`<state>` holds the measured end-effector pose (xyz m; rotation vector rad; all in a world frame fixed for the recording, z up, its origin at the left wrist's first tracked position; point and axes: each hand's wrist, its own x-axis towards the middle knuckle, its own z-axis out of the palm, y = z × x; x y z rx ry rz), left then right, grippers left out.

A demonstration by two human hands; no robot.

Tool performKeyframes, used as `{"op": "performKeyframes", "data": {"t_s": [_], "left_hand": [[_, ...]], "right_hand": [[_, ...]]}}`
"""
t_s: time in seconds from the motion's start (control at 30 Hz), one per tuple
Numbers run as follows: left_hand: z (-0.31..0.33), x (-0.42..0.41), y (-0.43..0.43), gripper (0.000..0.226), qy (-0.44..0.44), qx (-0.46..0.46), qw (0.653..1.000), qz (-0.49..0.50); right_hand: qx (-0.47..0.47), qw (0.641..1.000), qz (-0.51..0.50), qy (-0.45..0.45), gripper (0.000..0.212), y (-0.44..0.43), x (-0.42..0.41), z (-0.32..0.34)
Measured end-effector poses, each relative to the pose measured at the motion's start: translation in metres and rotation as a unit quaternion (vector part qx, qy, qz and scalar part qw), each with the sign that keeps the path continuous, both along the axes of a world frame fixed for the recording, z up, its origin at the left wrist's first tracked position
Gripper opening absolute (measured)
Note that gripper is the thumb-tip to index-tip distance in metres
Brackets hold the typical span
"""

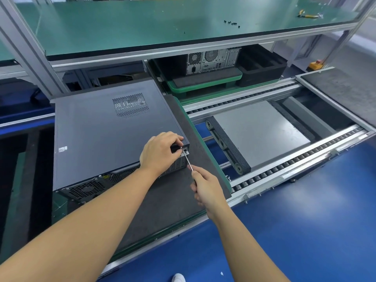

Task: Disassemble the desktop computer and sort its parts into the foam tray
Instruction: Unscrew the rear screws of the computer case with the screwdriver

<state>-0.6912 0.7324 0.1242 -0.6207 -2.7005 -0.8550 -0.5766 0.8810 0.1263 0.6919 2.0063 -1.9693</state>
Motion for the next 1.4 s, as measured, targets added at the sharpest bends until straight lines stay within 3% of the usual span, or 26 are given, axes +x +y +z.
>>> {"op": "performKeyframes", "data": {"t_s": [1.3, 1.4], "left_hand": [[-0.0021, -0.0021, 0.0002, 0.014, 0.009, -0.005, 1.0, 0.0], [-0.0028, -0.0032, -0.0002, 0.014, 0.013, 0.001, 1.0, -0.004]], "right_hand": [[0.017, 1.0, -0.003, 0.002, 0.034, -0.0003, -0.0065, -0.0001], [-0.057, 0.998, -0.004, -0.029, 0.029, 0.0017, -0.0092, 0.0042]]}}
